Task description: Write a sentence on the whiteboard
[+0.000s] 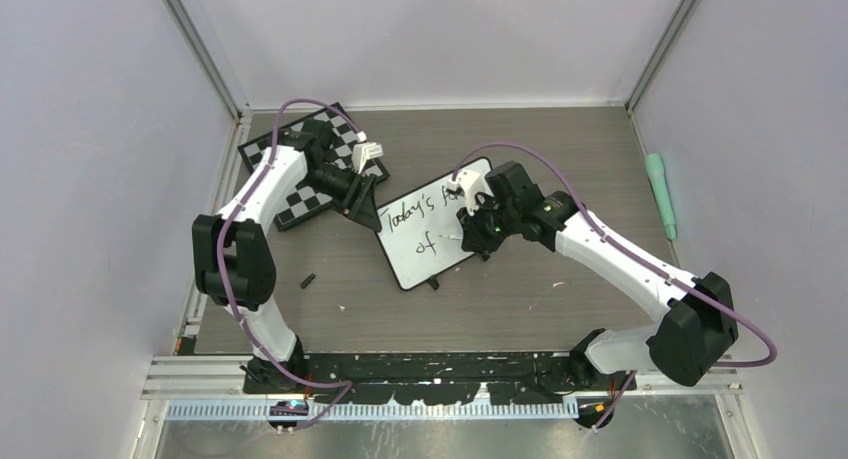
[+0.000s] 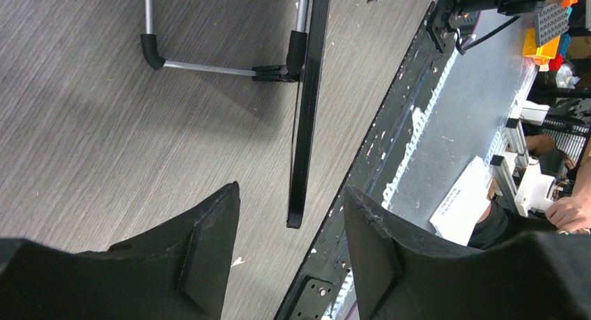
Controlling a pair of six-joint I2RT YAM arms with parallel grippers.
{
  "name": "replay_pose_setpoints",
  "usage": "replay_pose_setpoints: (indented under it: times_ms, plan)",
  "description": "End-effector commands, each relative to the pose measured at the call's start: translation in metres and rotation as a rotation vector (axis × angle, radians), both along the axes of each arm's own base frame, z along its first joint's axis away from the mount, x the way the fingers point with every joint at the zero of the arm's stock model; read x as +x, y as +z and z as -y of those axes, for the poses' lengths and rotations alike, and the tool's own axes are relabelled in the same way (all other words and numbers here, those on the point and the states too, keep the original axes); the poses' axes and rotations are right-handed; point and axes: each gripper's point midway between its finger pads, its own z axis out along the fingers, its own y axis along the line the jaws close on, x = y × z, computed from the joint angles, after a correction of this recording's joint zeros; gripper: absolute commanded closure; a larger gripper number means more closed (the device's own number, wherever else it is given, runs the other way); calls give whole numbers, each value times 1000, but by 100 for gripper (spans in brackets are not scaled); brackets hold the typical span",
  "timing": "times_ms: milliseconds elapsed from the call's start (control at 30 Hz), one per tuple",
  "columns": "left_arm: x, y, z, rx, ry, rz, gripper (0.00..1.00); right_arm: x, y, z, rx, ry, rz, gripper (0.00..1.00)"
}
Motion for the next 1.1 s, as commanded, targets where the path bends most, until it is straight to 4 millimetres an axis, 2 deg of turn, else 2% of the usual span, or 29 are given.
replay_pose_setpoints:
  times_ms: [0,200,500,1067]
  plan:
    - [1,12,5,-23,-11,50,43,11,11,-2,30,-7,46,100]
    - [3,10,6,-10,-15,47,44,17,7,0,5,-16,54,100]
    - [4,10,8,-12,-22,41,50,30,-1,11,-29,-53,59,100]
    - [4,10,8,-10,-29,37,56,45,1,-1,-17,-53,63,100]
